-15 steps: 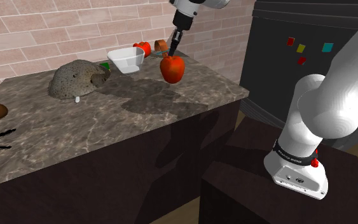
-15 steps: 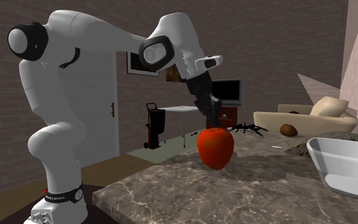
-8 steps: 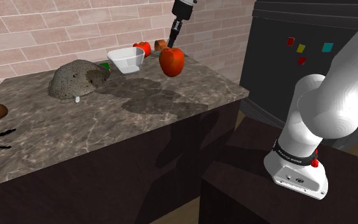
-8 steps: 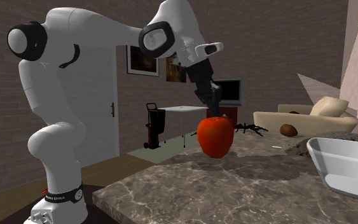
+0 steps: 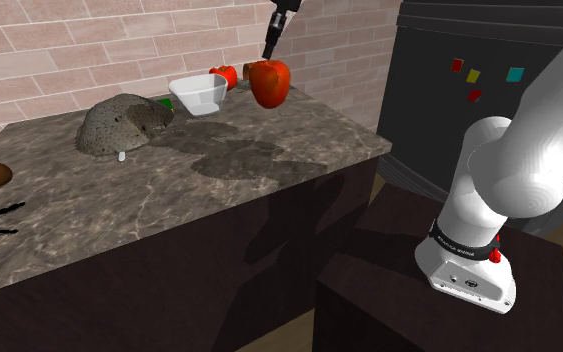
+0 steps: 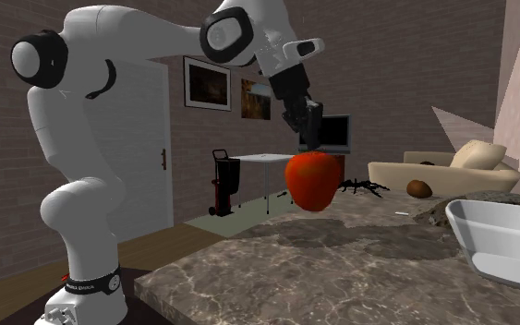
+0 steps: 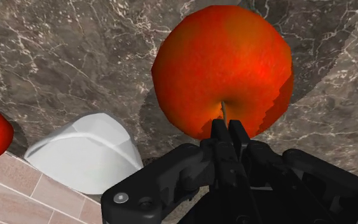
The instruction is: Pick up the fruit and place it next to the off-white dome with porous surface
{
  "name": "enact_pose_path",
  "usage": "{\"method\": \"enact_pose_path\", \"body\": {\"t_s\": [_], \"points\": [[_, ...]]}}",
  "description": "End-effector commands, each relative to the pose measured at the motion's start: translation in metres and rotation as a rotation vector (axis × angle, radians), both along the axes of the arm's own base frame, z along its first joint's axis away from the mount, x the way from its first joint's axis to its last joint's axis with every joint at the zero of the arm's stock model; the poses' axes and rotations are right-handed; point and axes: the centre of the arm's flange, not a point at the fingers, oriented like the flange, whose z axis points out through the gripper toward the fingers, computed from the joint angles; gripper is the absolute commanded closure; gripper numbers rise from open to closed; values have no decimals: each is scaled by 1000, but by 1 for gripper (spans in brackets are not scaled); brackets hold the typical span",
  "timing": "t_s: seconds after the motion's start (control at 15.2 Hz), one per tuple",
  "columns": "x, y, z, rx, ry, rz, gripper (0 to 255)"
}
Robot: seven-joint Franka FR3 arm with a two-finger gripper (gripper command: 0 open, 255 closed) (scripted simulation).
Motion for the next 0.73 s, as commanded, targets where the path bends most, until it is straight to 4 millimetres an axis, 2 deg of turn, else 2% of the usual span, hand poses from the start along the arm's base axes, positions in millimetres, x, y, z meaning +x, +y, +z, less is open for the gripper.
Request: {"method": "enact_pose_path", "body": {"t_s": [0.0, 0.66], "points": [[1, 0, 12, 0, 0, 0, 255], [1, 0, 65, 0, 0, 0, 255]]}}
